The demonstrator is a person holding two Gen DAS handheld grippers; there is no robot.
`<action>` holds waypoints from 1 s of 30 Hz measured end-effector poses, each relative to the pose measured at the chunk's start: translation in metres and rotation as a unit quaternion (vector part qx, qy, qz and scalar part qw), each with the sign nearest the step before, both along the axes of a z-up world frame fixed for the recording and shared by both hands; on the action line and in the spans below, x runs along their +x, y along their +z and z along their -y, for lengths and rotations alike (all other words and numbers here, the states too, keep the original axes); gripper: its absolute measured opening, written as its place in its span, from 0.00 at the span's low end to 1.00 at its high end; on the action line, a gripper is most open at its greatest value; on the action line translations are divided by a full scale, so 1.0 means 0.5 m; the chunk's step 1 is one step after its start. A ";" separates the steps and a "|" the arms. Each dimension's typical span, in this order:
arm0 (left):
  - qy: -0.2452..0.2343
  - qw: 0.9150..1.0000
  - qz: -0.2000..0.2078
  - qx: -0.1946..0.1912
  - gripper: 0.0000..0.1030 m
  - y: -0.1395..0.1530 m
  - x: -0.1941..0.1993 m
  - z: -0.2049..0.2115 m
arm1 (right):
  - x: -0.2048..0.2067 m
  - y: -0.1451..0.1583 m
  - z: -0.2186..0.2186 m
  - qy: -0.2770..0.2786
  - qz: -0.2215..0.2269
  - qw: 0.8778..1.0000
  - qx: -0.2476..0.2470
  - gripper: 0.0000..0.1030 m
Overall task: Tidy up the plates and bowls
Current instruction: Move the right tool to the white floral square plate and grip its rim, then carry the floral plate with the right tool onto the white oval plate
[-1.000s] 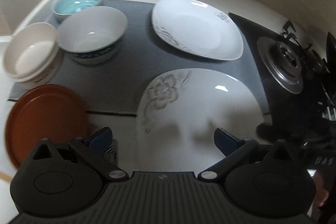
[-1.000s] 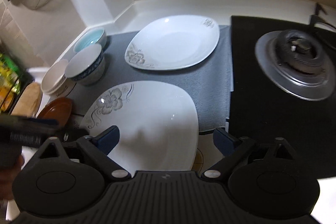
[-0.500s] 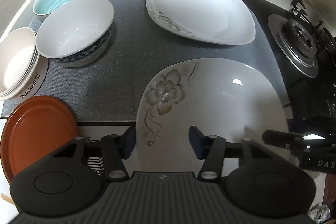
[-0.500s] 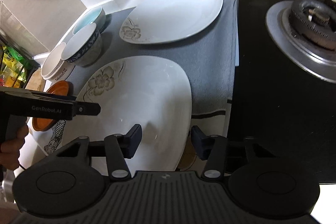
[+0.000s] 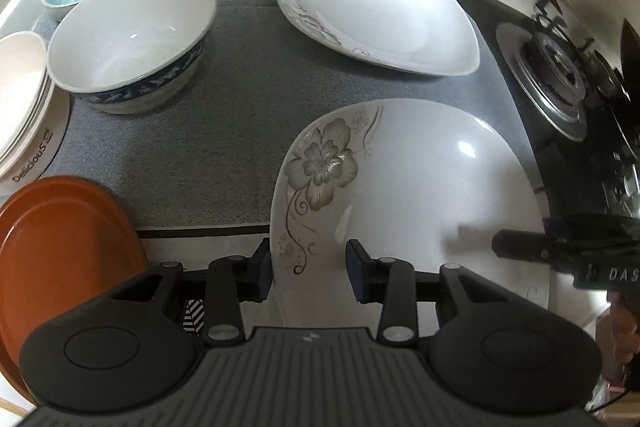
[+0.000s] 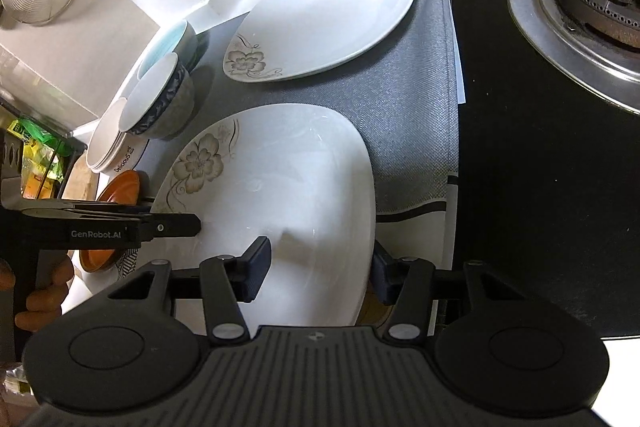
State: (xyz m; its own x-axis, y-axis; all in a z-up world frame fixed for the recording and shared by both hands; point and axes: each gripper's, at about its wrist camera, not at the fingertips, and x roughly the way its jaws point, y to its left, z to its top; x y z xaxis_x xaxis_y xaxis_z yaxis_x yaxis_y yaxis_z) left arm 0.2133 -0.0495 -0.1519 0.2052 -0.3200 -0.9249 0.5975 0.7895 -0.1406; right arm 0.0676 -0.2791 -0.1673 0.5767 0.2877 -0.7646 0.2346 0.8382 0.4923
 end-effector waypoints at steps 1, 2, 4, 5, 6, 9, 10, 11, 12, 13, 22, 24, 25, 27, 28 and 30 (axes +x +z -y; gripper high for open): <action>-0.004 1.000 -0.001 0.000 0.41 0.000 -0.001 -0.001 | 0.000 0.000 0.000 0.000 0.000 1.000 0.000 0.54; -0.007 1.000 -0.003 -0.002 0.41 0.000 0.000 -0.002 | 0.000 0.000 0.001 -0.001 0.000 1.000 0.001 0.54; -0.010 1.000 -0.016 -0.007 0.41 -0.003 0.006 -0.003 | -0.003 -0.001 0.004 -0.005 0.001 1.000 0.007 0.54; -0.014 1.000 -0.023 -0.011 0.41 -0.003 0.009 -0.007 | -0.004 -0.002 0.006 -0.011 0.002 1.000 0.013 0.54; -0.017 0.999 -0.030 -0.012 0.41 -0.003 0.010 -0.011 | -0.007 -0.005 0.010 -0.018 0.004 1.000 0.022 0.54; -0.026 0.998 -0.050 -0.014 0.41 -0.005 0.006 -0.019 | -0.012 -0.010 0.020 -0.024 0.005 0.999 0.041 0.54; -0.030 0.998 -0.055 -0.015 0.41 -0.005 0.005 -0.021 | -0.013 -0.010 0.022 -0.025 0.002 0.999 0.046 0.54; -0.031 0.998 -0.058 -0.016 0.41 -0.006 0.005 -0.021 | -0.015 -0.010 0.023 -0.024 0.000 0.998 0.050 0.54; -0.032 0.998 -0.057 -0.017 0.41 -0.007 0.004 -0.021 | -0.017 -0.010 0.023 -0.023 -0.002 0.998 0.052 0.54; -0.030 0.998 -0.056 -0.017 0.41 -0.007 0.002 -0.020 | -0.019 -0.010 0.022 -0.021 0.000 0.998 0.053 0.54; 0.003 0.999 -0.051 -0.011 0.31 0.003 -0.010 -0.035 | -0.028 -0.010 0.013 -0.047 -0.002 0.999 0.002 0.18; 0.004 0.999 -0.040 -0.012 0.31 0.010 -0.015 -0.035 | -0.031 -0.009 0.012 -0.049 -0.001 0.999 -0.001 0.18; 0.005 0.999 -0.036 -0.013 0.31 0.014 -0.015 -0.034 | -0.032 -0.009 0.012 -0.050 0.000 0.999 -0.002 0.18; 0.005 0.999 -0.029 -0.016 0.31 0.025 -0.014 -0.033 | -0.035 -0.005 0.016 -0.052 0.004 0.999 -0.001 0.18; 0.005 1.000 -0.025 -0.018 0.31 0.031 -0.012 -0.031 | -0.036 -0.001 0.016 -0.052 0.007 0.999 -0.003 0.18; 0.003 1.000 -0.016 -0.023 0.31 0.044 -0.007 -0.026 | -0.036 0.012 0.018 -0.053 0.015 0.998 -0.012 0.18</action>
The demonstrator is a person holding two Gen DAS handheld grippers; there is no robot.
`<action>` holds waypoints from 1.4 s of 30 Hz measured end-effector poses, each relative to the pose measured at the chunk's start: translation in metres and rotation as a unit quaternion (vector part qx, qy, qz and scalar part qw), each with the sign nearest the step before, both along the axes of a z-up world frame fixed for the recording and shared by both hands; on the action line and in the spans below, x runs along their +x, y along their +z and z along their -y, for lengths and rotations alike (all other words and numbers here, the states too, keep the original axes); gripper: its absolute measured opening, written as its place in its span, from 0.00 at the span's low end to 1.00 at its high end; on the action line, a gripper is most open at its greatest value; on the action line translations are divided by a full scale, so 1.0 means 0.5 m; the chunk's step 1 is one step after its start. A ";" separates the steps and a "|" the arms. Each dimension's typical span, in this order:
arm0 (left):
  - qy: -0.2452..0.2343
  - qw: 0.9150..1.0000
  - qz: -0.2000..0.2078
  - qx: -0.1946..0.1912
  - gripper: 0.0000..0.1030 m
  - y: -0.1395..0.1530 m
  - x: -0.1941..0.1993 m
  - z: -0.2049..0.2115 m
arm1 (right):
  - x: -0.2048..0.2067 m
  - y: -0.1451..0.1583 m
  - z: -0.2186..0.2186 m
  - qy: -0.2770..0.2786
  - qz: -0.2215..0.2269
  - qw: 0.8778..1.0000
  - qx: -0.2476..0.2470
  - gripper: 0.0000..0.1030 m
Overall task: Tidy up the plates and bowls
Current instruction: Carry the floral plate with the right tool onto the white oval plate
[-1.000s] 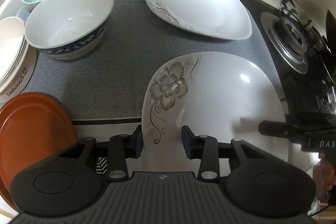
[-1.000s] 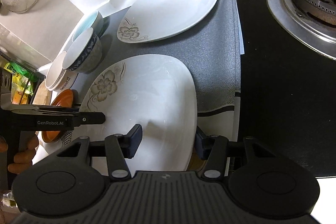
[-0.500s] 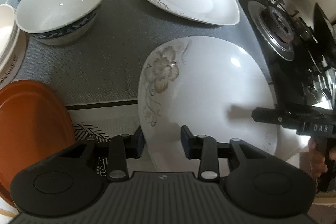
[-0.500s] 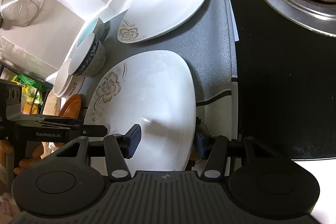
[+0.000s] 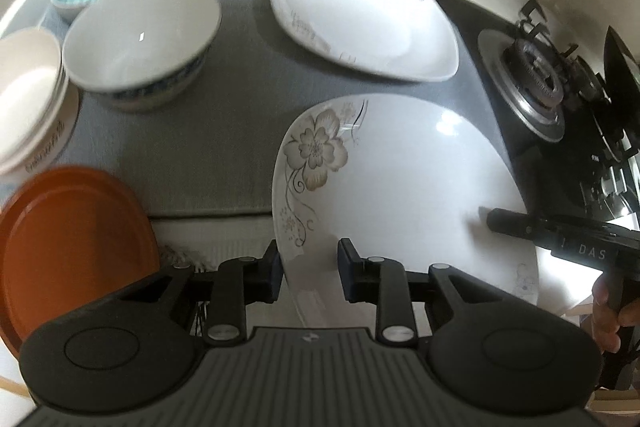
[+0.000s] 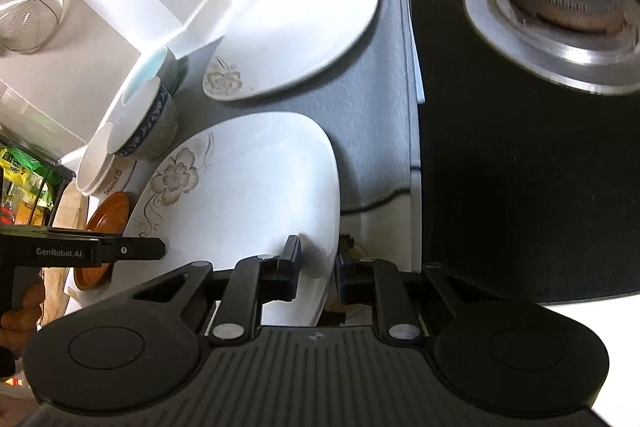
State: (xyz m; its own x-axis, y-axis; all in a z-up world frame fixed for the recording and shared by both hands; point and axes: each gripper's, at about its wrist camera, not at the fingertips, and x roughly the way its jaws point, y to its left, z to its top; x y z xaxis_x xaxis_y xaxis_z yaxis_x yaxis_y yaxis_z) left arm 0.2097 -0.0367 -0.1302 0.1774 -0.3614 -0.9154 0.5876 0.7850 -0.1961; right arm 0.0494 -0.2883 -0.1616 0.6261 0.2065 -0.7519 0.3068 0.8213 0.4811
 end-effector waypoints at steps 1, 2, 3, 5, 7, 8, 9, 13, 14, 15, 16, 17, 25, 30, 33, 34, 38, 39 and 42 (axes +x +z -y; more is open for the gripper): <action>0.000 1.000 0.004 -0.001 0.31 0.005 0.002 0.003 | 0.001 0.005 0.003 -0.002 0.003 1.000 -0.002 0.18; -0.001 1.000 0.008 -0.002 0.31 0.008 0.004 0.008 | 0.004 0.010 0.007 -0.003 0.005 1.000 -0.003 0.18; -0.001 1.000 0.010 -0.004 0.31 0.012 0.007 0.014 | 0.008 0.014 0.011 -0.005 0.007 1.000 -0.005 0.18; -0.001 1.000 0.015 -0.006 0.31 0.019 0.014 0.024 | 0.014 0.022 0.020 -0.011 0.010 1.000 -0.010 0.18; 0.000 1.000 0.022 -0.008 0.31 0.026 0.020 0.037 | 0.021 0.027 0.029 -0.019 0.011 1.000 -0.012 0.18; -0.001 1.000 0.026 -0.010 0.31 0.030 0.024 0.042 | 0.023 0.030 0.032 -0.022 0.012 1.000 -0.014 0.18; -0.002 1.000 0.028 -0.012 0.31 0.033 0.029 0.047 | 0.023 0.034 0.035 -0.025 0.015 0.999 -0.015 0.18; -0.003 0.999 0.036 -0.017 0.31 0.044 0.044 0.062 | 0.031 0.047 0.046 -0.032 0.022 0.999 -0.018 0.18; -0.004 0.999 0.038 -0.018 0.31 0.046 0.048 0.067 | 0.032 0.050 0.048 -0.034 0.023 0.999 -0.019 0.18; -0.004 0.999 0.040 -0.018 0.31 0.047 0.052 0.072 | 0.034 0.052 0.052 -0.035 0.025 0.999 -0.019 0.18; -0.003 0.999 0.041 -0.019 0.31 0.047 0.057 0.076 | 0.037 0.054 0.055 -0.036 0.026 0.999 -0.020 0.18; -0.001 0.999 0.043 -0.019 0.31 0.047 0.061 0.081 | 0.041 0.055 0.059 -0.037 0.026 0.999 -0.021 0.18; 0.016 0.998 0.053 -0.026 0.31 0.041 0.119 0.130 | 0.105 0.058 0.094 -0.047 0.031 0.998 -0.038 0.18; 0.023 0.998 0.054 -0.025 0.31 0.037 0.152 0.151 | 0.145 0.053 0.117 -0.054 0.030 0.997 -0.039 0.18; 0.024 0.998 0.056 -0.023 0.32 0.036 0.165 0.158 | 0.166 0.048 0.127 -0.057 0.025 0.997 -0.039 0.18; 0.025 0.998 0.055 -0.022 0.32 0.034 0.170 0.160 | 0.171 0.047 0.130 -0.057 0.024 0.997 -0.038 0.18; 0.029 0.998 0.055 -0.019 0.32 0.030 0.185 0.168 | 0.187 0.045 0.134 -0.056 0.020 0.997 -0.041 0.18; 0.029 0.998 0.053 -0.018 0.32 0.029 0.190 0.170 | 0.191 0.044 0.135 -0.056 0.019 0.997 -0.041 0.18; 0.032 0.998 0.045 -0.016 0.32 0.026 0.204 0.175 | 0.202 0.041 0.140 -0.057 0.014 0.997 -0.041 0.18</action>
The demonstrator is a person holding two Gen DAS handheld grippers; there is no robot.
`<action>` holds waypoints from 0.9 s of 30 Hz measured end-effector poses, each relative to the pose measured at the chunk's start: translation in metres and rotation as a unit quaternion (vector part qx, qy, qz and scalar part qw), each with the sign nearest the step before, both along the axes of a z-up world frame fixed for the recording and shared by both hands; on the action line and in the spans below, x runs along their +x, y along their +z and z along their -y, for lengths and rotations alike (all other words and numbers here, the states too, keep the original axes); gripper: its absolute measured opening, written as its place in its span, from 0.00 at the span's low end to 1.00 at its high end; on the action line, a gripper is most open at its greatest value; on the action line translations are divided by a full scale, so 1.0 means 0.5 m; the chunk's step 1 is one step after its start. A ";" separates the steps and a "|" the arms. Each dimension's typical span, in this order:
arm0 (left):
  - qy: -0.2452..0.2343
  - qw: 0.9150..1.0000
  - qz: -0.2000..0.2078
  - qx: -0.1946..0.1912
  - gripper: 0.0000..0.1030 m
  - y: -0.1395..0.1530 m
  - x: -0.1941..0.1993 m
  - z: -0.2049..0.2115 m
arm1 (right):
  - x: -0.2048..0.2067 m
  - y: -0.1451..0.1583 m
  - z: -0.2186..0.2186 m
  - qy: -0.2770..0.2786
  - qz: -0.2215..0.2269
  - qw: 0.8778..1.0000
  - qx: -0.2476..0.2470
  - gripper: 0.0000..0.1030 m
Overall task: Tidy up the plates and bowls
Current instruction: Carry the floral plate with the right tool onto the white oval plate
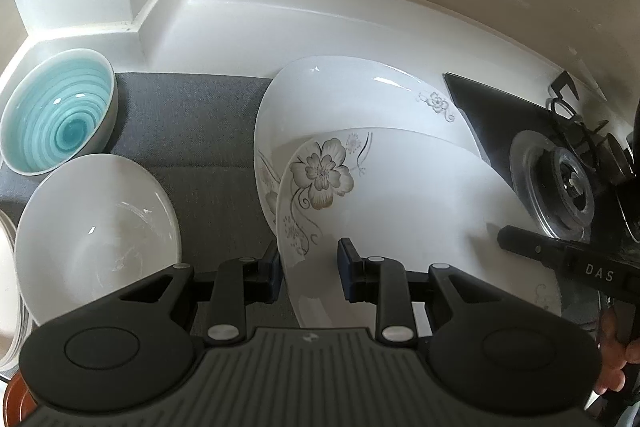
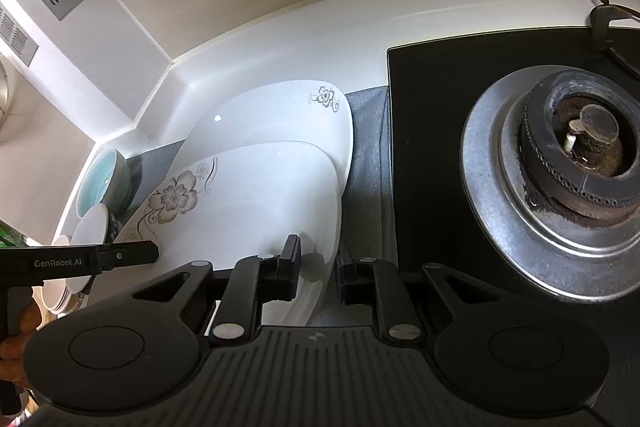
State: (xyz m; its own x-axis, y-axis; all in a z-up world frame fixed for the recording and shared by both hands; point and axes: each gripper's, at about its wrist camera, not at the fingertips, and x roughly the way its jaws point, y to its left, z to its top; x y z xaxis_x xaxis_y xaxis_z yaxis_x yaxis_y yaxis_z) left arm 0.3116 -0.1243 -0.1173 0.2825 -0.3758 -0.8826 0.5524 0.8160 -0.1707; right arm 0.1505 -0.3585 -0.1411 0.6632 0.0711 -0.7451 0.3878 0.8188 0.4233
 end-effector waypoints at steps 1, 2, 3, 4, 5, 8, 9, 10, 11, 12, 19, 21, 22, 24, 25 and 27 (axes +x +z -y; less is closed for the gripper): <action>0.001 1.000 -0.003 0.000 0.32 -0.001 0.005 0.001 | 0.004 0.000 0.000 0.001 -0.002 1.000 -0.003 0.18; 0.003 1.000 -0.006 0.001 0.32 -0.003 0.010 0.002 | 0.009 0.000 0.001 0.001 -0.003 1.000 -0.005 0.18; 0.005 1.000 -0.009 0.004 0.32 -0.005 0.016 0.004 | 0.013 0.000 0.002 0.001 -0.005 1.000 -0.006 0.18; 0.008 1.000 -0.012 0.006 0.32 -0.007 0.020 0.005 | 0.018 0.000 0.003 0.002 -0.007 1.000 -0.006 0.18; 0.011 1.000 -0.014 0.009 0.32 -0.008 0.024 0.007 | 0.022 0.000 0.003 0.003 -0.009 1.000 -0.006 0.18; 0.008 0.999 0.002 0.031 0.32 -0.010 0.026 0.020 | 0.035 -0.001 0.002 0.005 -0.014 1.000 -0.011 0.18; 0.006 0.999 0.006 0.036 0.32 -0.010 0.028 0.025 | 0.040 -0.001 0.001 0.005 -0.015 1.000 -0.015 0.18; 0.005 0.999 0.010 0.040 0.32 -0.010 0.028 0.029 | 0.044 0.000 0.000 0.005 -0.016 1.000 -0.020 0.18; 0.002 0.999 0.012 0.043 0.32 -0.011 0.030 0.032 | 0.047 0.000 0.000 0.004 -0.015 1.000 -0.023 0.18; 0.001 0.999 0.012 0.043 0.32 -0.012 0.032 0.035 | 0.050 0.000 0.001 0.002 -0.015 1.000 -0.025 0.18; 0.006 0.997 0.034 0.061 0.31 -0.010 0.024 0.039 | 0.060 -0.003 0.003 -0.005 -0.009 0.999 -0.040 0.18; 0.007 0.997 0.036 0.061 0.31 -0.008 0.018 0.036 | 0.059 0.006 -0.006 -0.004 -0.006 0.998 -0.058 0.18; 0.006 0.998 0.038 0.059 0.31 -0.008 0.016 0.036 | 0.057 0.010 -0.012 -0.002 -0.005 0.998 -0.068 0.18; 0.003 0.998 0.040 0.057 0.32 -0.008 0.009 0.032 | 0.052 0.016 -0.020 0.002 -0.003 0.997 -0.082 0.18; 0.004 0.998 0.041 0.056 0.32 -0.007 0.008 0.032 | 0.052 0.017 -0.021 0.005 -0.002 0.996 -0.087 0.18; 0.006 0.998 0.040 0.054 0.32 -0.004 0.006 0.031 | 0.055 0.015 -0.019 0.008 -0.004 0.996 -0.089 0.19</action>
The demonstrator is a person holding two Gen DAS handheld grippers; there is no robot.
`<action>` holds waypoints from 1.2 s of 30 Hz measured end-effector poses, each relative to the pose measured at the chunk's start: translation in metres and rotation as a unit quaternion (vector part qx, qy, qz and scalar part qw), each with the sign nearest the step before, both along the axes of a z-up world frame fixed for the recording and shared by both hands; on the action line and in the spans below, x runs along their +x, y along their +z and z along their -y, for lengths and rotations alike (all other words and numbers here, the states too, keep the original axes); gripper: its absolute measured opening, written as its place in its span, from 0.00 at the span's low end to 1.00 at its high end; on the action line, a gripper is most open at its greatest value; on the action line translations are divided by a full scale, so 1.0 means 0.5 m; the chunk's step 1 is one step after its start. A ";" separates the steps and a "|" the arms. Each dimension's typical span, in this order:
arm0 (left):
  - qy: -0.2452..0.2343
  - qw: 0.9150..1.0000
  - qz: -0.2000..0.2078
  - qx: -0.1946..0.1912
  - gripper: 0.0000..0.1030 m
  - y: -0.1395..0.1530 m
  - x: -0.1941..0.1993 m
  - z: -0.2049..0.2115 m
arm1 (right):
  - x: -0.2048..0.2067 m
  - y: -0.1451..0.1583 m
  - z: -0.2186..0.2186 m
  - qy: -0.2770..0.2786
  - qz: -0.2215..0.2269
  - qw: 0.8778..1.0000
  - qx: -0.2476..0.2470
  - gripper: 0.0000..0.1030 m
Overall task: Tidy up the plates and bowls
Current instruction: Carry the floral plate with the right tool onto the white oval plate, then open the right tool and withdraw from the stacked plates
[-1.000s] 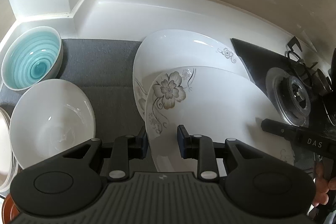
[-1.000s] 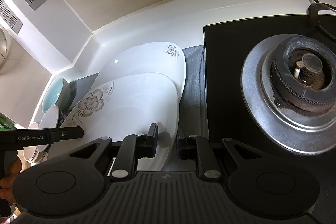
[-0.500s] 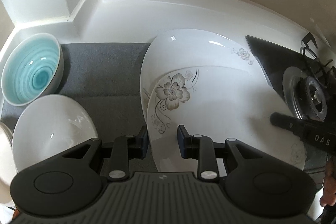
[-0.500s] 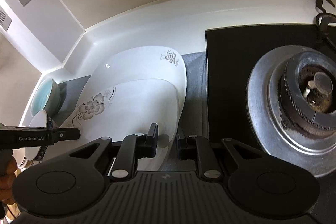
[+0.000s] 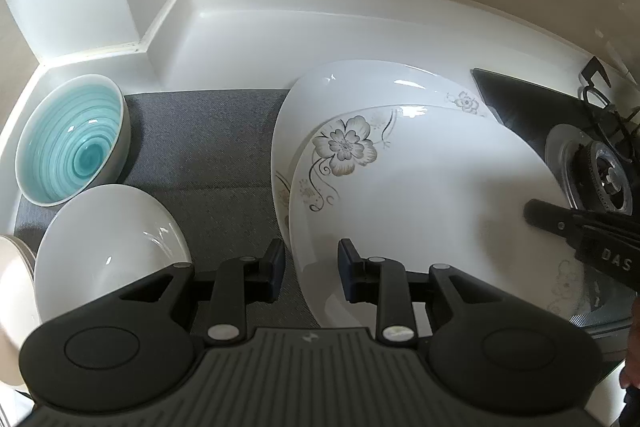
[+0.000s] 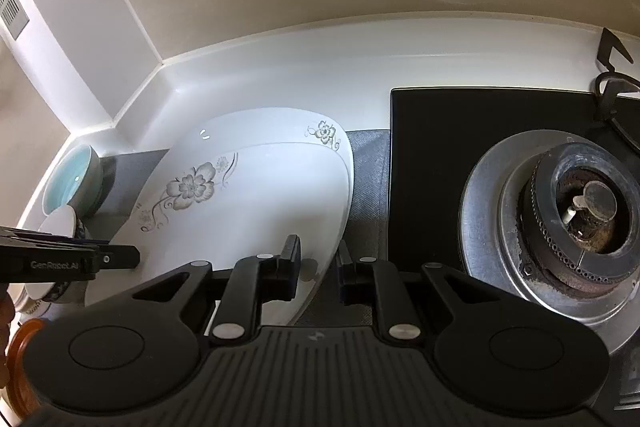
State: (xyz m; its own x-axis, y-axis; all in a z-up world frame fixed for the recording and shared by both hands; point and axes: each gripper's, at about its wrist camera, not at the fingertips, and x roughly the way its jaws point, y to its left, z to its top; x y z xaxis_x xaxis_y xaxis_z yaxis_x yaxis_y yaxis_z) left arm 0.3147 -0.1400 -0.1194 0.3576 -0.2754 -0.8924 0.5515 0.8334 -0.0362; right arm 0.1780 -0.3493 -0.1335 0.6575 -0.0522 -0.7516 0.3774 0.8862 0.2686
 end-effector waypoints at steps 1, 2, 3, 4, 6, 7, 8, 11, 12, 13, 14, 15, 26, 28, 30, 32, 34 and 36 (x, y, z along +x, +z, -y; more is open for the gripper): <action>0.000 1.000 -0.001 -0.001 0.32 0.001 -0.002 -0.001 | 0.002 -0.003 0.003 -0.002 -0.002 1.000 0.003 0.19; 0.001 1.000 0.000 -0.001 0.32 0.003 -0.004 -0.002 | 0.005 -0.005 0.005 -0.005 -0.004 1.000 0.006 0.19; 0.001 1.000 0.001 0.000 0.32 0.004 -0.007 -0.004 | 0.007 -0.006 0.007 -0.008 -0.005 1.000 0.007 0.19; 0.000 1.000 0.001 0.000 0.32 0.005 -0.009 -0.006 | 0.007 -0.005 0.007 -0.009 -0.004 1.000 0.006 0.19; 0.001 1.000 0.002 -0.005 0.33 0.007 -0.014 -0.012 | 0.005 0.002 0.004 -0.008 -0.001 1.000 -0.005 0.19; 0.002 1.000 0.003 -0.008 0.36 0.008 -0.017 -0.016 | 0.003 0.006 0.000 -0.008 0.002 1.000 -0.018 0.19; 0.002 1.000 0.003 -0.012 0.37 0.010 -0.019 -0.019 | 0.000 0.010 -0.002 -0.009 0.005 0.999 -0.030 0.19; 0.001 1.000 0.001 -0.008 0.38 0.008 -0.025 -0.019 | -0.006 0.008 0.004 -0.009 0.012 0.999 -0.032 0.19; 0.001 1.000 0.001 -0.010 0.39 0.007 -0.027 -0.021 | -0.004 0.004 0.008 -0.008 0.010 1.000 -0.028 0.19; 0.002 1.000 0.002 -0.011 0.41 0.008 -0.029 -0.022 | -0.001 0.000 0.010 -0.010 0.007 1.000 -0.025 0.19; 0.003 1.000 0.003 -0.011 0.42 0.009 -0.031 -0.022 | 0.001 -0.003 0.012 -0.012 0.008 1.000 -0.025 0.19; 0.002 1.000 0.002 -0.011 0.42 0.009 -0.033 -0.023 | 0.002 -0.005 0.012 -0.014 0.010 0.999 -0.028 0.19; 0.006 0.999 0.025 -0.023 0.89 0.032 -0.069 -0.039 | -0.007 -0.002 -0.004 -0.005 0.021 1.000 -0.010 0.21; 0.009 0.999 0.029 -0.025 0.89 0.039 -0.077 -0.046 | -0.014 0.006 -0.014 0.000 0.029 1.000 -0.008 0.26; 0.011 0.999 0.035 -0.032 0.90 0.050 -0.095 -0.056 | -0.024 0.020 -0.024 0.004 0.038 0.999 -0.012 0.34; 0.017 0.998 0.048 -0.041 1.00 0.061 -0.121 -0.070 | -0.044 0.035 -0.034 0.010 0.052 0.999 -0.009 0.44; 0.016 0.996 0.062 -0.058 1.00 0.071 -0.153 -0.087 | -0.064 0.048 -0.046 0.018 0.063 0.998 -0.004 0.57; 0.005 0.996 0.062 -0.061 1.00 0.078 -0.182 -0.099 | -0.084 0.060 -0.059 0.025 0.074 0.997 0.004 0.72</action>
State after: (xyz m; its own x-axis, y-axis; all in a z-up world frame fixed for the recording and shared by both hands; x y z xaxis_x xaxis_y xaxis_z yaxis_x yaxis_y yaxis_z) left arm 0.2236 -0.0904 -0.0805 0.4665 -0.3755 -0.8008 0.5497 0.8324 -0.0701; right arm 0.1358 -0.3198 -0.1035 0.7632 -0.0107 -0.6460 0.2877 0.9009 0.3249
